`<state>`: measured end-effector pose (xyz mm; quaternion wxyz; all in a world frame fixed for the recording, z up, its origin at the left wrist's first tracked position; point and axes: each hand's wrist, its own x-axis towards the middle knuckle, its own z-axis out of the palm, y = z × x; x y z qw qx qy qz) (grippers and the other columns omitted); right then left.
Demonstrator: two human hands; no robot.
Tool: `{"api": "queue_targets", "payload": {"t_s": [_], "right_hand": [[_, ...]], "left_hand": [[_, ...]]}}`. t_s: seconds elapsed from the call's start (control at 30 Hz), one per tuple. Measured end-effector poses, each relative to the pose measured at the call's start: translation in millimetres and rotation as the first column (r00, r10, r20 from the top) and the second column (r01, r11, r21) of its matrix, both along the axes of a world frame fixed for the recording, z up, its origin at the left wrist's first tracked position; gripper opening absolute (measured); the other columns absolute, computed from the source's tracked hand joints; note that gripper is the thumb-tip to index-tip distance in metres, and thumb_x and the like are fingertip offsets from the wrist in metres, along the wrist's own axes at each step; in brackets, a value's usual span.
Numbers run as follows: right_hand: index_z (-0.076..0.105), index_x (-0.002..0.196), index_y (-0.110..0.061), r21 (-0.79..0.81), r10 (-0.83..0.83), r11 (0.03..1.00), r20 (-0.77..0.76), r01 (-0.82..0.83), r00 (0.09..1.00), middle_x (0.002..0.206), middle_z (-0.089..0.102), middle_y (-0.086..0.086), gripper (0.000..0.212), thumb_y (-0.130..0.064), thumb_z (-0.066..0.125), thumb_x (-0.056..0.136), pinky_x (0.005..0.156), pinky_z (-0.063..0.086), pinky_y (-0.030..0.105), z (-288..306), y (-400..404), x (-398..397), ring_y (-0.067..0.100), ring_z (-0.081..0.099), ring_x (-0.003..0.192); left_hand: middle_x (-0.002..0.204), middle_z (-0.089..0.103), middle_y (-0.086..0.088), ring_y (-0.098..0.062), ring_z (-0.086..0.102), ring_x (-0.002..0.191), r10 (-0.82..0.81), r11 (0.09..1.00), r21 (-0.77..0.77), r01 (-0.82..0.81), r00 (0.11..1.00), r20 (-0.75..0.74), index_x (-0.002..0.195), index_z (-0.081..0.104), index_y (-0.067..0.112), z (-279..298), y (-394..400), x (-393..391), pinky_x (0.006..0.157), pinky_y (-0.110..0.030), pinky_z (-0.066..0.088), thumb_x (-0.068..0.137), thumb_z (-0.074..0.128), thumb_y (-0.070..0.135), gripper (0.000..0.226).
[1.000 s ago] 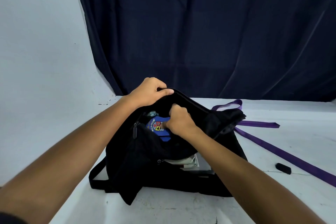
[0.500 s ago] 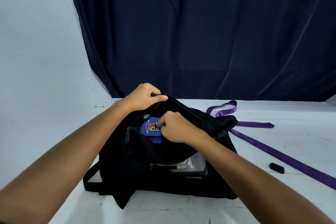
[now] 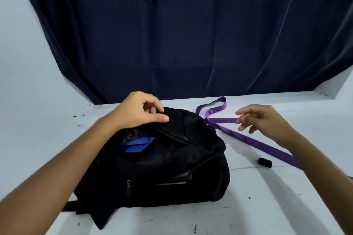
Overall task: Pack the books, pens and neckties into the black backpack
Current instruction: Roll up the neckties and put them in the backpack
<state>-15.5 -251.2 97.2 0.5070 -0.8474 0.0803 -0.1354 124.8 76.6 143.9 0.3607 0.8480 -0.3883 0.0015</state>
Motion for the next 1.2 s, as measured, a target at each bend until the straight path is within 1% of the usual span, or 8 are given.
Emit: {"api": "queue_targets", "payload": {"t_s": [0.13, 0.23, 0.47, 0.63, 0.8, 0.9, 1.1, 1.2], "right_hand": [[0.067, 0.085, -0.011, -0.025, -0.271, 0.962, -0.053, 0.270, 0.961, 0.081, 0.071, 0.009, 0.025, 0.007, 0.052, 0.093, 0.060, 0.050, 0.024, -58.1, -55.7, -15.1, 0.032, 0.069, 0.079], [0.073, 0.089, -0.008, -0.277, -0.357, 0.904, -0.073, 0.325, 0.931, 0.088, 0.072, 0.006, 0.023, 0.007, 0.056, 0.088, 0.077, 0.048, 0.028, -89.8, -88.0, -40.4, 0.026, 0.068, 0.087], [0.064, 0.125, -0.019, -0.555, -0.226, 0.832, -0.351, -0.008, 0.909, 0.122, 0.065, 0.001, 0.034, -0.028, 0.062, 0.092, 0.095, 0.047, 0.035, -130.1, -153.9, -67.6, 0.022, 0.058, 0.114], [0.063, 0.127, -0.024, -0.618, -0.110, 0.777, -0.321, -0.120, 0.941, 0.123, 0.066, -0.004, 0.035, -0.034, 0.061, 0.094, 0.096, 0.045, 0.037, -155.3, -184.4, -75.6, 0.020, 0.055, 0.114], [0.066, 0.122, -0.022, -0.547, -0.039, 0.828, -0.269, -0.120, 0.962, 0.115, 0.067, -0.001, 0.030, -0.024, 0.063, 0.092, 0.086, 0.047, 0.031, -161.7, -203.2, -81.1, 0.018, 0.057, 0.101], [0.063, 0.124, -0.018, -0.389, -0.036, 0.917, -0.308, -0.092, 0.951, 0.106, 0.068, 0.001, 0.037, -0.020, 0.070, 0.087, 0.073, 0.046, 0.022, -161.4, -209.8, -77.7, 0.014, 0.059, 0.086], [0.070, 0.100, -0.014, -0.193, 0.002, 0.979, -0.340, -0.071, 0.941, 0.078, 0.066, -0.004, 0.026, -0.012, 0.080, 0.076, 0.059, 0.042, 0.015, -157.4, -223.0, -70.9, 0.007, 0.058, 0.068], [0.067, 0.083, -0.016, -0.009, 0.050, 0.998, -0.290, -0.055, 0.956, 0.065, 0.063, -0.006, 0.024, -0.001, 0.082, 0.071, 0.058, 0.041, 0.016, -144.4, -236.0, -72.8, 0.001, 0.055, 0.055]], "left_hand": [[0.074, 0.068, 0.001, -0.016, 0.059, 0.066, -0.101, 0.994, 0.050, 0.099, 0.995, 0.021, 0.080, 0.074, 0.025, -0.4, -72.1, -15.8, 0.066, -0.026, 0.050, 0.072, 0.083, 0.039, 0.018], [0.078, 0.068, 0.003, -0.017, 0.063, 0.076, -0.188, 0.972, 0.139, 0.187, 0.982, -0.010, 0.083, 0.074, 0.027, -10.2, -141.9, -29.0, 0.072, -0.029, 0.052, 0.075, 0.080, 0.042, 0.018], [0.085, 0.067, 0.007, -0.009, 0.063, 0.081, -0.240, 0.887, 0.377, 0.266, 0.964, -0.115, 0.098, 0.071, 0.019, -76.2, -293.4, -56.5, 0.075, -0.025, 0.051, 0.083, 0.074, 0.037, 0.024], [0.102, 0.069, 0.006, -0.012, 0.063, 0.096, -0.148, 0.887, 0.415, 0.204, 0.976, -0.163, 0.106, 0.072, 0.021, -145.7, -349.3, -59.3, 0.088, -0.032, 0.052, 0.087, 0.070, 0.034, 0.024], [0.129, 0.064, 0.004, -0.009, 0.055, 0.122, -0.088, 0.922, 0.352, 0.159, 0.974, -0.208, 0.123, 0.068, 0.020, -180.2, -362.3, -81.2, 0.107, -0.028, 0.042, 0.095, 0.061, 0.026, 0.030], [0.134, 0.059, 0.002, -0.012, 0.048, 0.129, -0.083, 0.907, 0.394, 0.146, 0.982, -0.172, 0.130, 0.063, 0.022, -190.1, -366.3, -89.0, 0.109, -0.028, 0.036, 0.099, 0.054, 0.026, 0.033], [0.125, 0.066, 0.004, -0.009, 0.053, 0.121, -0.083, 0.923, 0.362, 0.126, 0.988, -0.133, 0.124, 0.068, 0.022, -195.4, -370.0, -92.1, 0.105, -0.029, 0.041, 0.100, 0.052, 0.030, 0.030], [0.104, 0.071, 0.007, -0.010, 0.059, 0.105, -0.043, 0.942, 0.316, 0.112, 0.975, -0.218, 0.102, 0.075, 0.021, -191.2, -377.1, -86.6, 0.096, -0.033, 0.045, 0.098, 0.051, 0.044, 0.033]]}}
